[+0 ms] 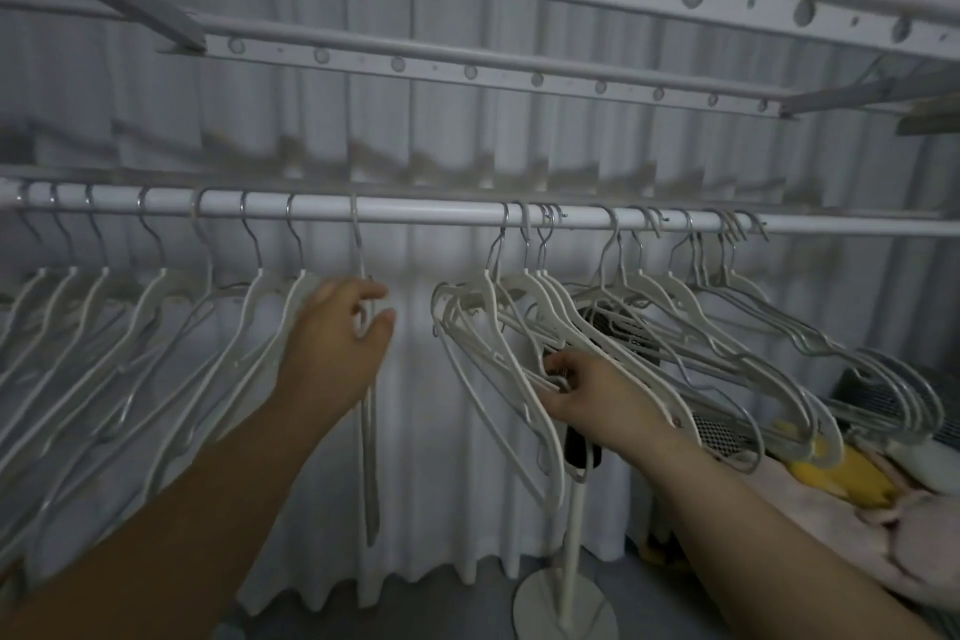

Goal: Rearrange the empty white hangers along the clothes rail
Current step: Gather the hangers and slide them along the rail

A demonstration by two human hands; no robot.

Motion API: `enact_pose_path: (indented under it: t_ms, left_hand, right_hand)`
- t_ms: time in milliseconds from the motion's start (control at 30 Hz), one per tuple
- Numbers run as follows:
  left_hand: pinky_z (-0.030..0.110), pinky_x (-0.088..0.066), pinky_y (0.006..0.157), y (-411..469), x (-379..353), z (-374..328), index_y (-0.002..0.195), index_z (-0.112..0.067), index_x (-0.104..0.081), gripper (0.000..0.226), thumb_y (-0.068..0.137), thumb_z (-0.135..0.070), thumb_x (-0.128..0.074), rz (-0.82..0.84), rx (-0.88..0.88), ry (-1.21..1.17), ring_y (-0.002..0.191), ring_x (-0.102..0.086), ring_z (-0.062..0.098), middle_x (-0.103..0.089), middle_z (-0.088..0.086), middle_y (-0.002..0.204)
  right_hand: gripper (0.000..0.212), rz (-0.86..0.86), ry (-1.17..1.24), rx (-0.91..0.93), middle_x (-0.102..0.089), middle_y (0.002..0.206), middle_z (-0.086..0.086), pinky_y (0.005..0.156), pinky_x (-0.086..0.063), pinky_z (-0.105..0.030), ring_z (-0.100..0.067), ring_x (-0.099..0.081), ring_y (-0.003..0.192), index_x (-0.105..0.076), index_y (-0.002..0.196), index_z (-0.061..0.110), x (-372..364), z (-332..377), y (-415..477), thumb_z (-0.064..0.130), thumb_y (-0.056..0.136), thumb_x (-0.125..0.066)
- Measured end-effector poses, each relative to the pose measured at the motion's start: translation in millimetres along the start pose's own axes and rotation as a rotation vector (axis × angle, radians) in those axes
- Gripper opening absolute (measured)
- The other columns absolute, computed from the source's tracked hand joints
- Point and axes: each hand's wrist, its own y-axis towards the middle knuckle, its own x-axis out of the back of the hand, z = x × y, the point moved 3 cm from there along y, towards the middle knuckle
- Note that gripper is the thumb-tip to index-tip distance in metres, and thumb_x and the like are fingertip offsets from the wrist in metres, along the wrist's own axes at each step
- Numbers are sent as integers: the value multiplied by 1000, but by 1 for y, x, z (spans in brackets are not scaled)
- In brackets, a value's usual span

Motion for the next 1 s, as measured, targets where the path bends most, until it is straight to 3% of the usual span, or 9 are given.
enact_pose_path:
  t_ms: [133,300,367,467,567,633,700,767,1000]
  left_hand:
    - [20,-35,78,-3,-29,-33,105,-11,-62,27,86,-28,-58,251,17,-57,95,-58,23,-58,0,89]
    - [24,-39,85,14,-71,-34,134,-11,-36,65,81,-40,-62,486,143,38,116,-51,24,-48,8,133]
    - [30,-49,73,18,-84,-28,137,-12,-28,76,77,-36,-67,552,240,6,101,-58,26,-51,10,125]
    - [27,-51,51,13,-99,-26,136,-14,-23,68,80,-19,-62,611,394,-161,61,-59,19,-57,4,82]
    - [25,-50,42,12,-106,-26,137,-14,-24,62,83,-8,-54,586,362,-197,51,-57,19,-53,4,74]
    - [28,-51,44,13,-104,-24,137,-14,-26,57,86,-6,-49,549,351,-213,51,-56,22,-51,4,76]
    - [26,-49,41,15,-98,-18,138,-14,-27,52,88,-6,-43,503,339,-203,49,-55,22,-49,3,78]
    - [28,-49,42,18,-89,-14,137,-14,-28,49,90,-6,-38,452,299,-181,49,-52,23,-49,4,80]
    - [17,-41,29,21,-46,12,130,-11,-40,40,91,-4,-35,364,305,-221,43,-50,21,-50,4,80]
  right_hand:
    - [34,-9,-4,26,-53,96,2,71,-37,-19,-9,-50,85,-54,111,15,-3,4,-3,26,81,-66]
    - [49,9,-23,15,-48,101,2,75,-36,-19,-9,-49,87,-50,124,12,1,7,-7,29,81,-66]
    - [49,22,-14,17,-49,103,0,72,-37,-17,-9,-52,84,-49,126,10,2,6,-7,27,83,-65]
    - [46,22,-35,-5,-56,121,-5,78,-36,-19,-17,-56,106,-50,125,10,3,1,-6,25,84,-64]
    - [41,-1,-16,-4,-59,125,-6,79,-37,-18,-18,-58,110,-54,123,10,5,-2,-6,21,84,-63]
    - [38,-16,-14,-21,-62,116,-8,75,-41,-17,-18,-63,100,-53,124,12,9,-4,-6,19,88,-58]
    - [33,2,13,-48,-64,82,-11,51,-44,-15,-10,-63,56,-50,125,12,9,-7,-5,16,92,-48]
    - [32,7,19,-93,-54,59,-3,33,-36,-14,-3,-45,26,-47,125,10,7,-11,0,11,94,-41]
    - [29,-103,37,-58,-50,55,1,37,-35,-6,6,-48,31,-54,118,-1,-5,4,15,6,93,-41]
